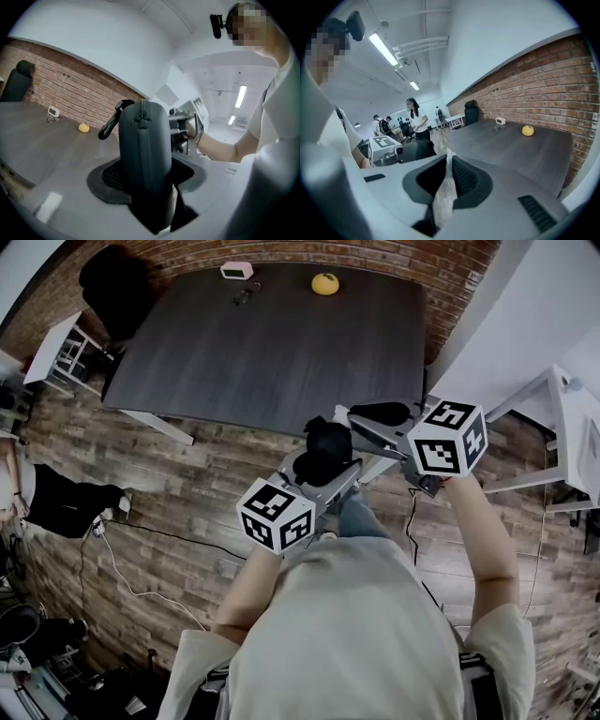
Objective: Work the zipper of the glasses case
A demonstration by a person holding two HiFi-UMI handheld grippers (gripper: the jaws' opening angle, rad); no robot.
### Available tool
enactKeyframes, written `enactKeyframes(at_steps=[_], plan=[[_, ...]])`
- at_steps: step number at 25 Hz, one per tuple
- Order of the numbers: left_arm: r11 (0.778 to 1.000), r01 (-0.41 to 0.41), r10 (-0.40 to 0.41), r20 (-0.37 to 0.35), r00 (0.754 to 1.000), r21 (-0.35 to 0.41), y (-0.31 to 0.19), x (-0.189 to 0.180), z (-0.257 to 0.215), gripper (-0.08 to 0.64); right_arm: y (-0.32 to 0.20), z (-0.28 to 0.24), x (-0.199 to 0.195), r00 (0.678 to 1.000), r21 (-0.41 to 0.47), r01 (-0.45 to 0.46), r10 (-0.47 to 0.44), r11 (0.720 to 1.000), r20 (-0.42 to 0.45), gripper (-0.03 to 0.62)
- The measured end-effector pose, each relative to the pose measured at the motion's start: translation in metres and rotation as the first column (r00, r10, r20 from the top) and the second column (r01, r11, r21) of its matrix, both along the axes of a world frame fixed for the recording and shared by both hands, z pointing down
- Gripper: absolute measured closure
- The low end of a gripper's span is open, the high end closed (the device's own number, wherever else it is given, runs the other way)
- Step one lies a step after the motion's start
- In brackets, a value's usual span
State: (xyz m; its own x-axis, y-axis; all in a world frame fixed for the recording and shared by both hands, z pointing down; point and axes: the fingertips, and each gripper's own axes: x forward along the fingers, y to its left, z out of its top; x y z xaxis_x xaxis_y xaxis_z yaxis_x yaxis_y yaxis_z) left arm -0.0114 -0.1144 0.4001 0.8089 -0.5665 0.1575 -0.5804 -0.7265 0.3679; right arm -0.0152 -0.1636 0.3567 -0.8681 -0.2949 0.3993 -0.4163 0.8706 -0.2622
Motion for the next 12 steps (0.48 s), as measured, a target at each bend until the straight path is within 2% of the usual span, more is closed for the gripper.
enactKeyframes(at_steps=[6, 12], plan=[[0.999, 0.03, -0.029, -0.116, 0.993, 0.01, -0.012, -0.011, -0.024, 0.307, 0.012, 0.025, 0.006, 0.998, -0.019, -0.061, 0.061, 0.998, 0.016, 0.551], [0.997, 0.077, -0.077, -0.246, 0.966, -0.008, -0.024, -0.028, -0.046, 0.307, 0.025, 0.047, 0.008, 0.993, -0.072, -0.106, 0.11, 0.992, 0.045, 0.551]])
